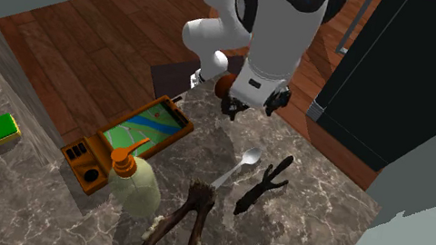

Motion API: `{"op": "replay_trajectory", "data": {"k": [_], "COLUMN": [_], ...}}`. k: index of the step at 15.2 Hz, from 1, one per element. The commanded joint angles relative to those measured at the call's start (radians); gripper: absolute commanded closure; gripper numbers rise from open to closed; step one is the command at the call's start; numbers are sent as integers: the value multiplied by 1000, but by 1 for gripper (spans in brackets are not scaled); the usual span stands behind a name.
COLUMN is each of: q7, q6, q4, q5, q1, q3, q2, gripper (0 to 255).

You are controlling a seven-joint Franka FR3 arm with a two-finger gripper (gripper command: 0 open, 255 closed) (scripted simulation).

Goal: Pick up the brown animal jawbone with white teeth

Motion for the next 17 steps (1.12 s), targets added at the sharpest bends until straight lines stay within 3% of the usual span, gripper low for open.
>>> {"op": "replay_trajectory", "data": {"k": [1,10,17], "q7": [-7,-25,-39], "q6": [12,7,-71], "q4": [59,389,751], "q5": [-8,-6,23], "q1": [-12,-61,-116], "q3": [-16,-73,-109], "q2": [73,409,702], "gripper": [0,0,0]}}
